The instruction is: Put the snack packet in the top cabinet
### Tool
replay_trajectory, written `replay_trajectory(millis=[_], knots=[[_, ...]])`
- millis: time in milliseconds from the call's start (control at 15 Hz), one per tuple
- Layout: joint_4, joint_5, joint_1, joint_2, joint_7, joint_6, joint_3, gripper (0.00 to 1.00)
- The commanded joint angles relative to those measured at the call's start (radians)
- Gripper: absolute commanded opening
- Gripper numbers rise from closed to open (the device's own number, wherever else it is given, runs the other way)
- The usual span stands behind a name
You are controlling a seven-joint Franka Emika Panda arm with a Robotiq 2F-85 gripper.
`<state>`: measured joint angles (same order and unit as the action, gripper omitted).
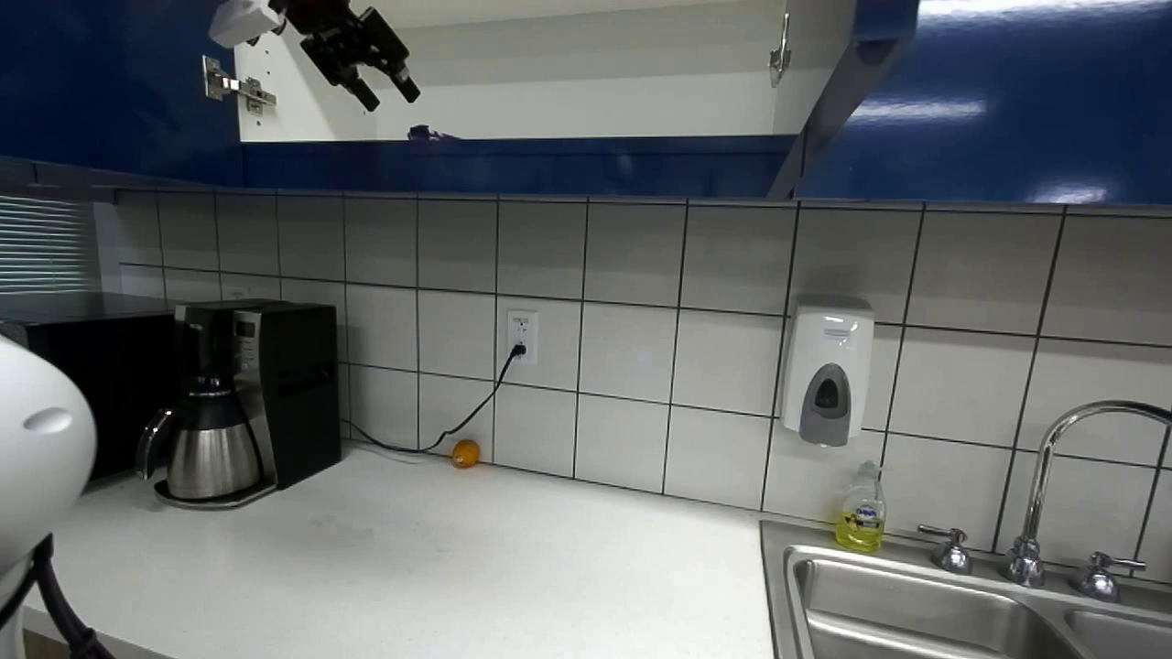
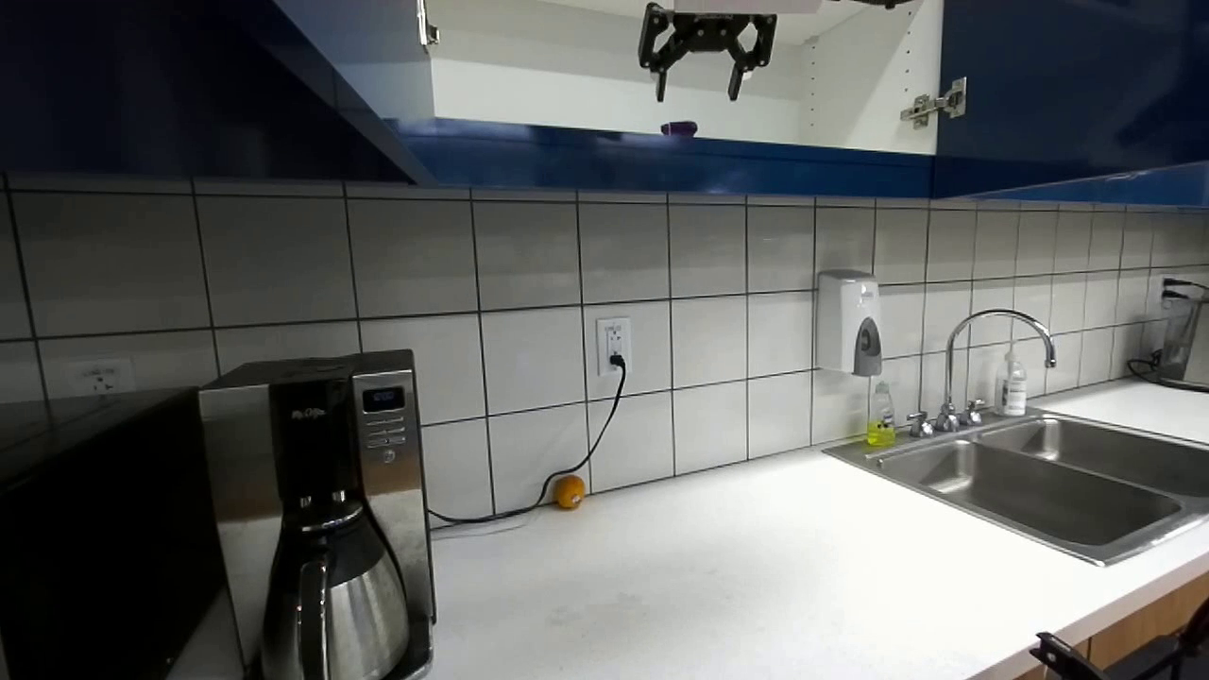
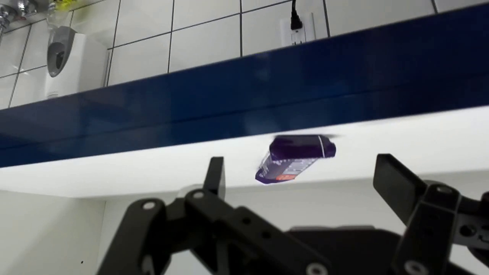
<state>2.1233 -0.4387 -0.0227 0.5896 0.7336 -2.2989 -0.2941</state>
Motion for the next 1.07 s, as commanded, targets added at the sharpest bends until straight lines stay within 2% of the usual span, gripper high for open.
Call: replay_trajectory(millis=[0, 533, 800, 1000], knots=[[0.193, 0.014, -0.008, 0.125, 0.031, -0.094, -0.008, 1.0], [0.537, 0.086, -0.022, 0.284, 0.051, -0.223, -0.04, 1.0], [0.651, 0.132, -0.026, 0.259, 0.042, -0.298, -0.038, 1.0], [0.726, 0.159, 0.005, 0.198, -0.048, -0.38, 0.005, 1.0]])
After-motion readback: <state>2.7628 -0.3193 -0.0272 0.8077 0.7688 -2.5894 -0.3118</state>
